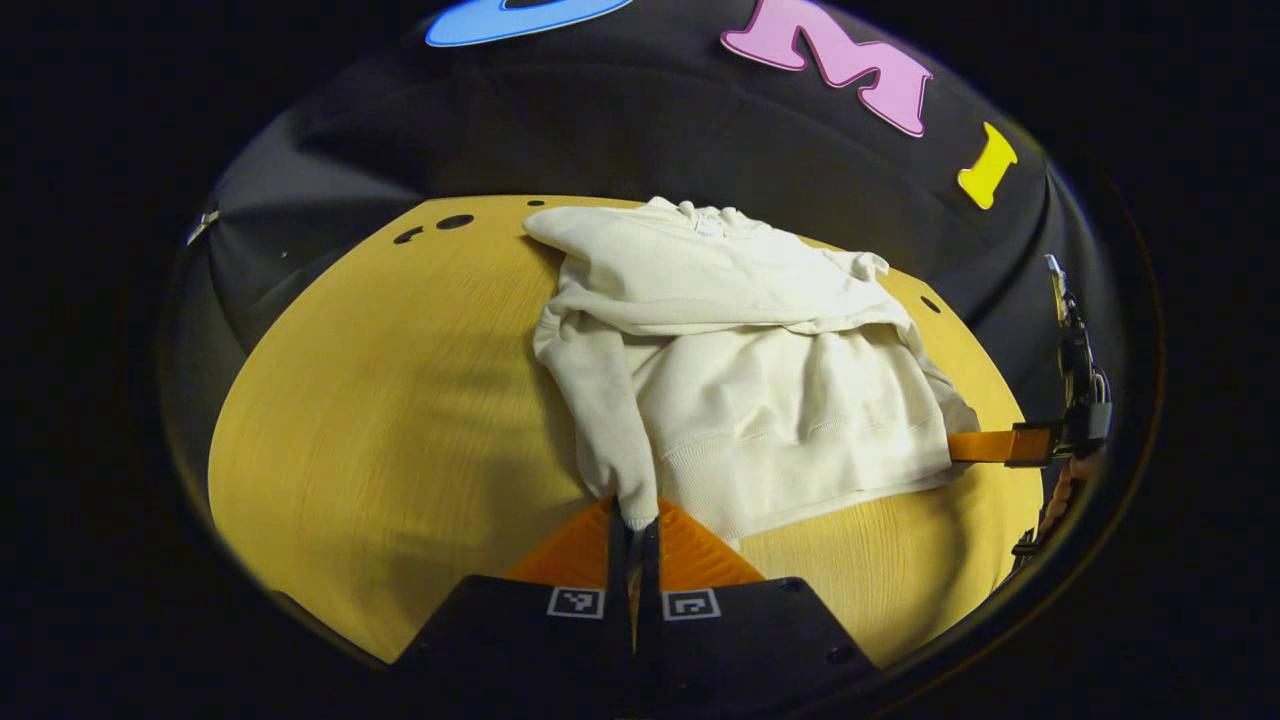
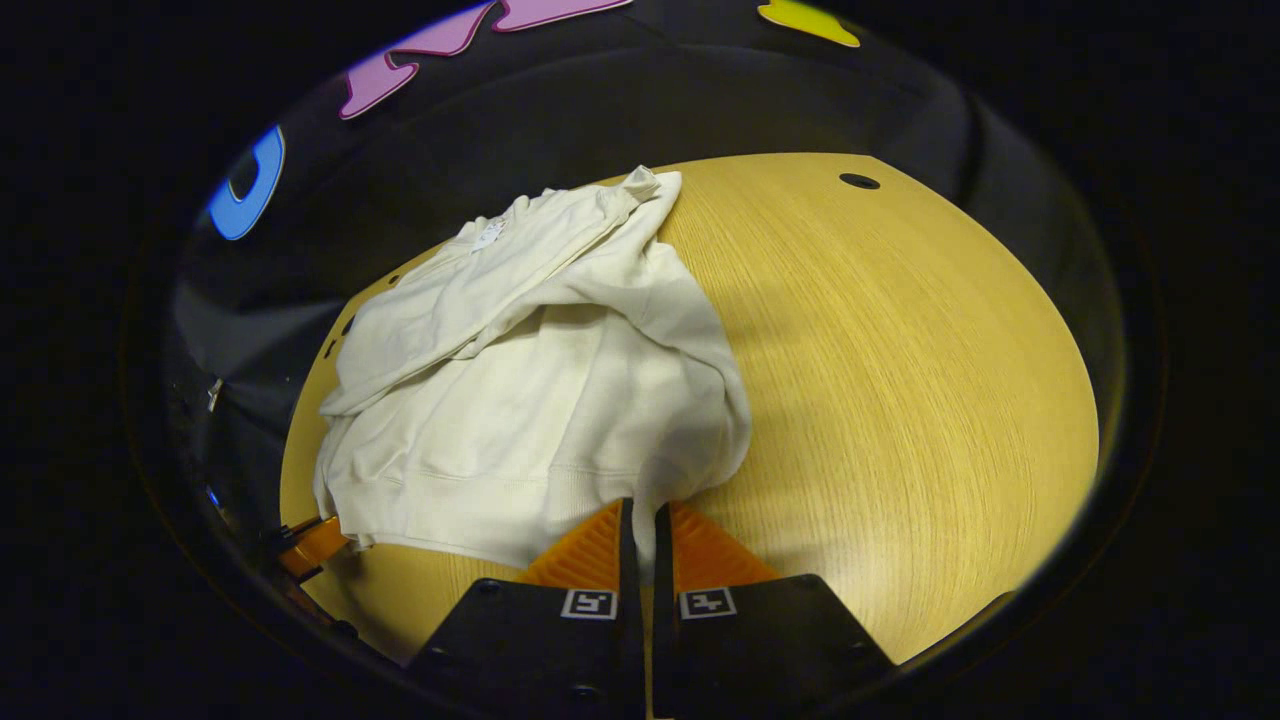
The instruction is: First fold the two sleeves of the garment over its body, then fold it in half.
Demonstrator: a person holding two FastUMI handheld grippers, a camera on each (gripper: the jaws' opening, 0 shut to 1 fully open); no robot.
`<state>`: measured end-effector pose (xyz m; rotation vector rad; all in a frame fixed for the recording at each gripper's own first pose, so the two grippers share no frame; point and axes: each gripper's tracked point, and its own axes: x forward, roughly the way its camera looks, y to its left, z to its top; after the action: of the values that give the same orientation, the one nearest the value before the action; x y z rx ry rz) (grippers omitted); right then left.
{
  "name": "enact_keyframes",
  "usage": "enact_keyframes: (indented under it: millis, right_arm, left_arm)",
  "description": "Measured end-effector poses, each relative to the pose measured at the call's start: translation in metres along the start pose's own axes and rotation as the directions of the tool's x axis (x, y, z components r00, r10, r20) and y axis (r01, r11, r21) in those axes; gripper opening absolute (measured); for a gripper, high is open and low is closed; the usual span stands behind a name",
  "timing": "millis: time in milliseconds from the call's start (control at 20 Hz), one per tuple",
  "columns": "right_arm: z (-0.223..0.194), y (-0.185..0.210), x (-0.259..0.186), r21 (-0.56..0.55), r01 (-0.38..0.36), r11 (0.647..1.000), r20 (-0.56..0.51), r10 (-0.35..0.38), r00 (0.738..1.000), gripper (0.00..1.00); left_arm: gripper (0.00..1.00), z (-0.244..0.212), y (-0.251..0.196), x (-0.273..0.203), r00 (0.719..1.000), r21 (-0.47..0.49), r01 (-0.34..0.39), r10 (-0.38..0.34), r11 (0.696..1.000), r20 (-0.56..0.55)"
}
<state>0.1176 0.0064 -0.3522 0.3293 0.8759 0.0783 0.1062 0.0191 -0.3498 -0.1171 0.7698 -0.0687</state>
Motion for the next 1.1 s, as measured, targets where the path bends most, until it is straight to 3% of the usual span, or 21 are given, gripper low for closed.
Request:
enact_keyframes:
  millis: [300, 500, 750, 1100]
  right_arm:
    - [0.013, 0.003, -0.002, 0.037, -0.017, 0.999, 0.018, 0.016, 1.0, 0.08]
    - [0.039, 0.014, -0.008, -0.028, -0.037, 0.999, 0.065, 0.039, 0.997, 0.08]
    - [0.094, 0.049, -0.009, -0.12, -0.082, 0.989, 0.145, 0.099, 0.984, 0.07]
    - [0.183, 0.078, 0.008, -0.171, -0.102, 0.98, 0.238, 0.142, 0.961, 0.07]
  left_arm:
    - [0.06, 0.024, 0.001, -0.011, 1.0, -0.021, -0.016, 0.016, 1.0, 0.021]
    - [0.07, 0.066, 0.002, -0.023, 0.996, -0.074, 0.004, 0.003, 0.997, 0.09]
    - [0.06, 0.125, -0.006, -0.032, 0.984, -0.133, 0.053, -0.029, 0.99, 0.173]
    - [0.06, 0.214, 0.001, -0.025, 0.956, -0.088, 0.049, -0.022, 0.995, 0.293]
